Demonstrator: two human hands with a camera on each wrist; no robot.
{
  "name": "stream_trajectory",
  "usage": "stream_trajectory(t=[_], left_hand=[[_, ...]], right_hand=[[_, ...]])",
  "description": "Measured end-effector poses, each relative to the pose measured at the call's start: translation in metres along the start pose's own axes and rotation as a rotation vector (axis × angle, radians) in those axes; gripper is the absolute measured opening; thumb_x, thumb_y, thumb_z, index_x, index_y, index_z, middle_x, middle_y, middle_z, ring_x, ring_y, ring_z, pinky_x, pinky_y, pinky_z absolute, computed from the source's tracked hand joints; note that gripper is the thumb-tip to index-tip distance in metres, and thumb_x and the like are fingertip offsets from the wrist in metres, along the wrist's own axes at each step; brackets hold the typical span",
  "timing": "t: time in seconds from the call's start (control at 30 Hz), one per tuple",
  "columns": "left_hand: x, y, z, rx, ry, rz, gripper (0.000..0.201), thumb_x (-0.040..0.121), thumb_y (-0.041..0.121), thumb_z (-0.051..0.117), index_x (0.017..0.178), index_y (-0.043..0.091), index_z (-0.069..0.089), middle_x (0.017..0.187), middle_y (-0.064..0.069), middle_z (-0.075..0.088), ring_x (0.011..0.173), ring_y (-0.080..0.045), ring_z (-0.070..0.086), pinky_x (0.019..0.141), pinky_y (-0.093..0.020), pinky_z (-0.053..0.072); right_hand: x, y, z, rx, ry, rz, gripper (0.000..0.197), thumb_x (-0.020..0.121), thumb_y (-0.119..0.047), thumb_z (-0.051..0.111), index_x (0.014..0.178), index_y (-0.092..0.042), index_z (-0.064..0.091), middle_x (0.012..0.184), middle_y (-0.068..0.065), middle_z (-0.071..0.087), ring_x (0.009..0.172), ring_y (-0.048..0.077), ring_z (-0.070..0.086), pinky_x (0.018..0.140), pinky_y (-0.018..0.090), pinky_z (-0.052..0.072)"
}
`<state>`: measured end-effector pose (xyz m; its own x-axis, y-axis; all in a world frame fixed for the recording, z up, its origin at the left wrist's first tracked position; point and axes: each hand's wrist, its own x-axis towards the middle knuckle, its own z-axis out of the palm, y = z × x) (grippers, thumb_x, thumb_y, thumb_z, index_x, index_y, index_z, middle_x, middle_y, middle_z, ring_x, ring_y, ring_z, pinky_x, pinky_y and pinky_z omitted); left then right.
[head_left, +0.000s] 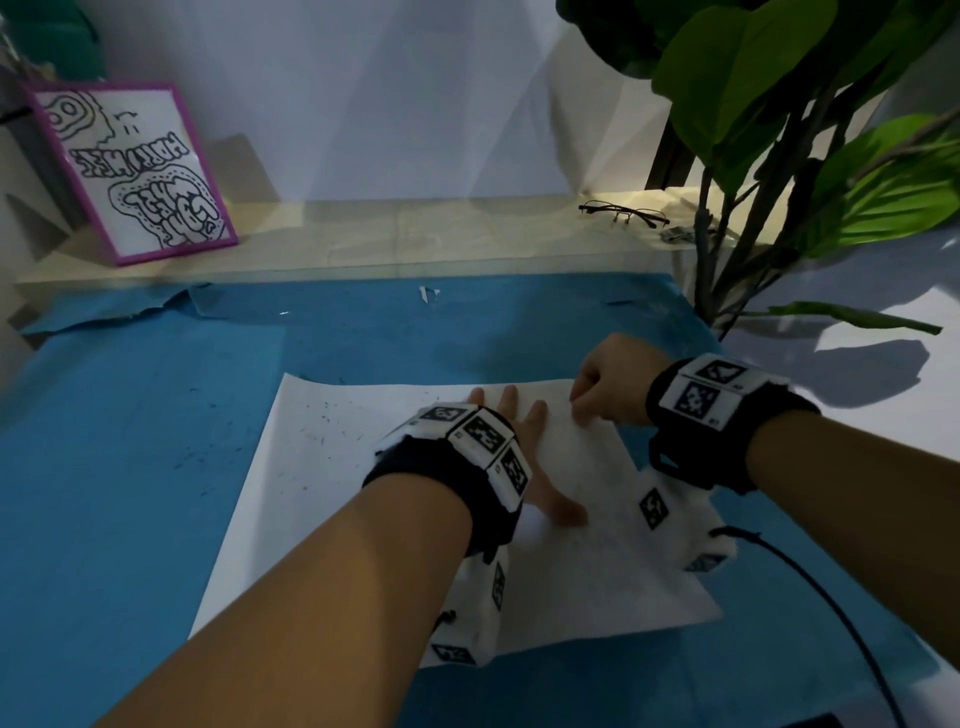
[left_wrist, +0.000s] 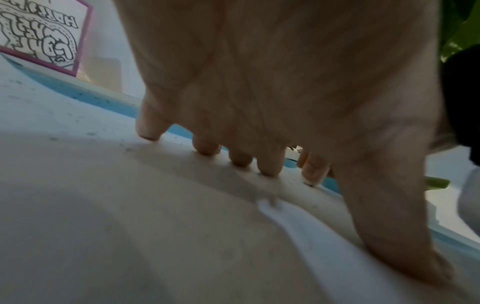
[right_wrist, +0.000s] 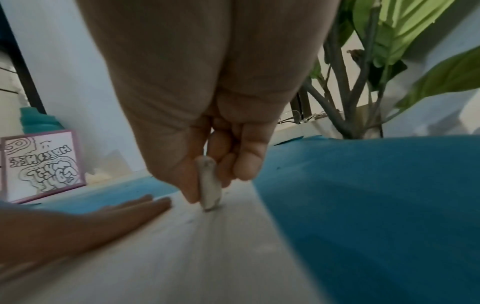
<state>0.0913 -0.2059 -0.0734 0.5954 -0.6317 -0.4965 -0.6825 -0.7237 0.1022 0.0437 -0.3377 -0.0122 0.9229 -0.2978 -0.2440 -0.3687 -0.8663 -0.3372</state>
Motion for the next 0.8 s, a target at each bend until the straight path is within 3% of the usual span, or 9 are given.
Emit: stream_trajectory(t=[0.1,0.17,0.23,0.33,0.37,0.47,0.6,0.67,0.8], left_hand=[[0.007,-0.001,0.005,0.032,0.016,0.053,0.145,0.023,0.103,0.028,0.147,0.041,-0.015,0.159,-0.001,-0.016,0.145,-0.03,-0.018,0.114,-0.057,0.0],[0.009,-0.004,0.009,0.015,0.031,0.025,0.153,0.019,0.104,0.022,0.148,0.033,-0.017,0.159,0.002,-0.016,0.145,-0.028,-0.017,0.115,-0.055,0.002],[0.004,-0.003,0.007,-0.009,0.043,-0.01,0.153,0.024,0.102,0.029,0.148,0.026,-0.019,0.157,0.007,-0.018,0.145,-0.028,-0.017,0.115,-0.056,0.004],[0.0,0.0,0.004,0.058,0.056,0.088,0.132,0.051,0.097,0.037,0.149,0.027,-0.016,0.156,0.003,-0.021,0.144,-0.025,-0.019,0.116,-0.054,-0.006],[0.001,-0.001,0.005,0.058,0.065,0.096,0.13,0.052,0.097,0.036,0.15,0.028,-0.015,0.156,0.003,-0.021,0.145,-0.025,-0.019,0.116,-0.054,-0.007],[0.001,-0.004,0.007,-0.025,0.075,-0.013,0.152,0.025,0.101,0.03,0.148,0.027,-0.018,0.157,0.009,-0.019,0.145,-0.027,-0.015,0.115,-0.057,0.005],[0.004,-0.003,0.005,-0.02,0.042,0.018,0.164,0.009,0.105,0.02,0.149,0.028,-0.018,0.158,0.005,-0.018,0.145,-0.026,-0.016,0.114,-0.057,0.003],[0.004,-0.003,0.004,-0.03,0.046,0.016,0.161,0.013,0.104,0.023,0.149,0.027,-0.018,0.158,0.006,-0.018,0.145,-0.027,-0.016,0.114,-0.057,0.004],[0.007,-0.005,0.01,-0.018,0.056,-0.009,0.151,0.026,0.101,0.03,0.147,0.027,-0.022,0.157,0.009,-0.021,0.145,-0.027,-0.016,0.113,-0.06,0.007]], right_hand=[[-0.003,-0.012,0.011,-0.023,-0.08,-0.088,0.007,0.078,-0.018,0.071,0.079,-0.012,0.074,0.082,0.004,0.071,0.058,0.011,0.057,0.052,0.017,0.045],[0.002,-0.01,0.009,0.05,-0.058,-0.069,0.007,0.075,-0.014,0.072,0.068,-0.015,0.071,0.079,0.006,0.071,0.056,0.009,0.057,0.058,0.021,0.05],[0.006,-0.01,0.004,0.069,0.006,-0.014,0.005,0.075,-0.014,0.073,0.07,-0.016,0.071,0.078,0.002,0.069,0.059,0.009,0.058,0.06,0.024,0.051],[0.002,-0.02,0.011,-0.023,-0.07,-0.092,0.013,0.077,-0.018,0.07,0.065,-0.019,0.067,0.068,-0.001,0.062,0.06,0.011,0.055,0.054,0.02,0.045],[0.001,-0.019,0.011,-0.021,-0.096,-0.097,0.015,0.077,-0.017,0.071,0.063,-0.019,0.066,0.068,0.002,0.065,0.057,0.011,0.055,0.056,0.022,0.047],[0.01,-0.005,0.0,0.055,-0.036,0.001,0.002,0.074,-0.013,0.074,0.074,-0.012,0.073,0.077,0.007,0.071,0.058,0.012,0.06,0.058,0.025,0.052],[0.005,-0.012,0.006,-0.011,-0.099,-0.042,0.001,0.075,-0.015,0.073,0.074,-0.015,0.072,0.068,0.0,0.066,0.056,0.011,0.058,0.054,0.023,0.05],[0.008,-0.007,0.005,0.052,-0.096,-0.017,0.005,0.073,-0.014,0.074,0.07,-0.015,0.072,0.067,0.003,0.067,0.055,0.012,0.059,0.054,0.023,0.051],[0.019,-0.004,0.002,0.05,0.02,0.023,0.011,0.077,-0.016,0.073,0.084,-0.008,0.075,0.079,0.004,0.068,0.055,0.009,0.055,0.052,0.021,0.049]])
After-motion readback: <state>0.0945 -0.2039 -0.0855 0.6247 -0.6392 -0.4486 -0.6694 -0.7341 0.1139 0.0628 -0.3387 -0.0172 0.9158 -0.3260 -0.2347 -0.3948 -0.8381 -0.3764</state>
